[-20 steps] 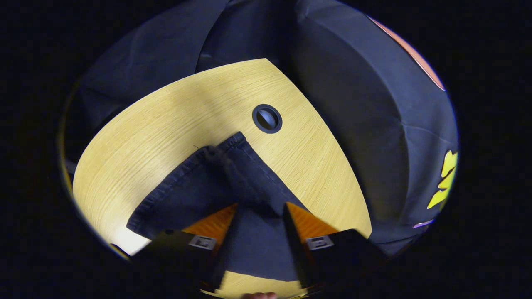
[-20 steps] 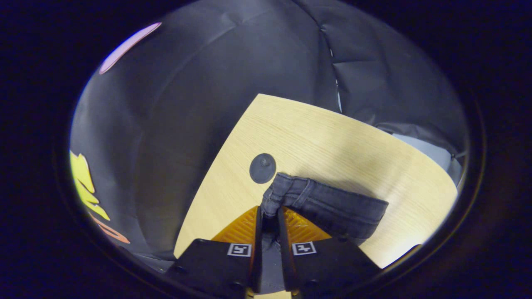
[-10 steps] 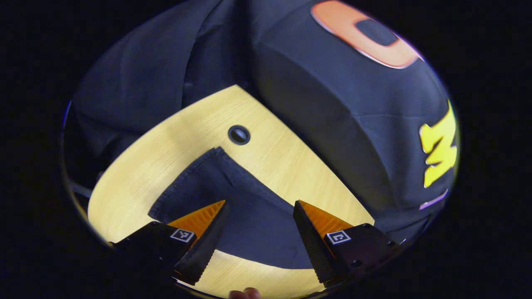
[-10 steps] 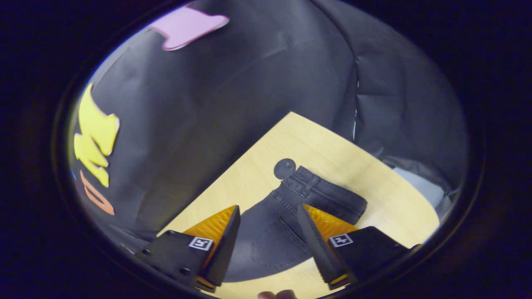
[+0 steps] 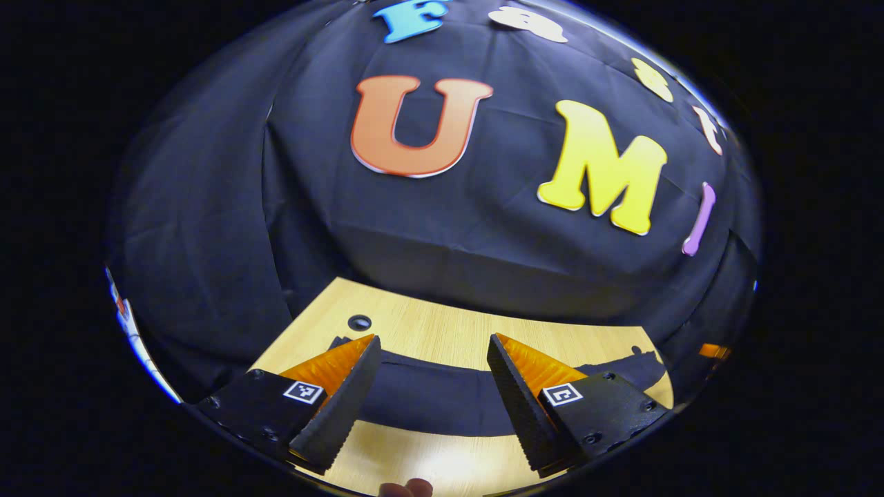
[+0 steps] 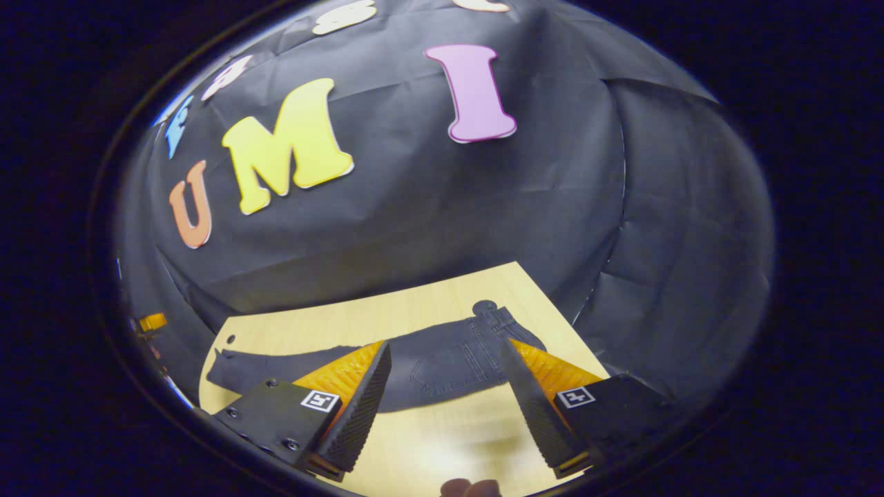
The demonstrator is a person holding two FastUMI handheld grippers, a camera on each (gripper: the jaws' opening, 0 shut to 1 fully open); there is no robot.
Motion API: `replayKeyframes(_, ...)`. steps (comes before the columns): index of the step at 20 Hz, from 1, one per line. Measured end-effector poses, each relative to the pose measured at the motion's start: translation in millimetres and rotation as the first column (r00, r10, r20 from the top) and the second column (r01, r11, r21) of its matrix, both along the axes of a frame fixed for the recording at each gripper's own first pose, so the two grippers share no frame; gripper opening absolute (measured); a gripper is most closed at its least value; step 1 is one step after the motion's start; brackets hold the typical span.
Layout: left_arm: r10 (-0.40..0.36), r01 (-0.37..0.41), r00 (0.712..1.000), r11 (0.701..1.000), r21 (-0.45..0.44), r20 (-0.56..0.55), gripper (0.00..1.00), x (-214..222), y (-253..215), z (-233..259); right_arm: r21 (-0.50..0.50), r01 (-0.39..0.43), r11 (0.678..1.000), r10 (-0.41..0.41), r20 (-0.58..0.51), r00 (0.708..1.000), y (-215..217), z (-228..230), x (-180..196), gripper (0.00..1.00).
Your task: Grasp the waist and the cuffs of the jeans and fold them to make the two legs overlap; first hold the waist and fold one-third of the jeans toward the cuffs, then hold the cuffs and fold the remaining one-third in the same direction to finish folding.
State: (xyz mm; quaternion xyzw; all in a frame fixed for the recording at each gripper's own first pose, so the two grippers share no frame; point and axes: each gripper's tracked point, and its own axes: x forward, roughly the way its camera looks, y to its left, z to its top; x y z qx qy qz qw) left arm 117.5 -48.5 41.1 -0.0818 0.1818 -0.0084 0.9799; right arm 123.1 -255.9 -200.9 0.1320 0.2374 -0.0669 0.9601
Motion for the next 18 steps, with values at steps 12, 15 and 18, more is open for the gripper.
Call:
replayKeyframes(12,-0.034,0.035,0.994,0.999,-0.010,0.099,0.99,-52,-75,28,0.097,0.118,0.988,-0.116,-0.023,0.993,-37,-46,-18,0.98)
replayKeyframes(15,-0.029,0.029,0.997,1.000,0.004,0.066,0.99,-52,-85,24,0.146,0.153,0.977,-0.148,-0.040,0.988,-54,-71,-1,0.98)
replayKeyframes(18,-0.037,0.036,0.999,0.999,0.017,0.035,0.99,-51,-105,23,0.189,0.187,0.964,-0.176,-0.071,0.982,-72,-103,24,0.98)
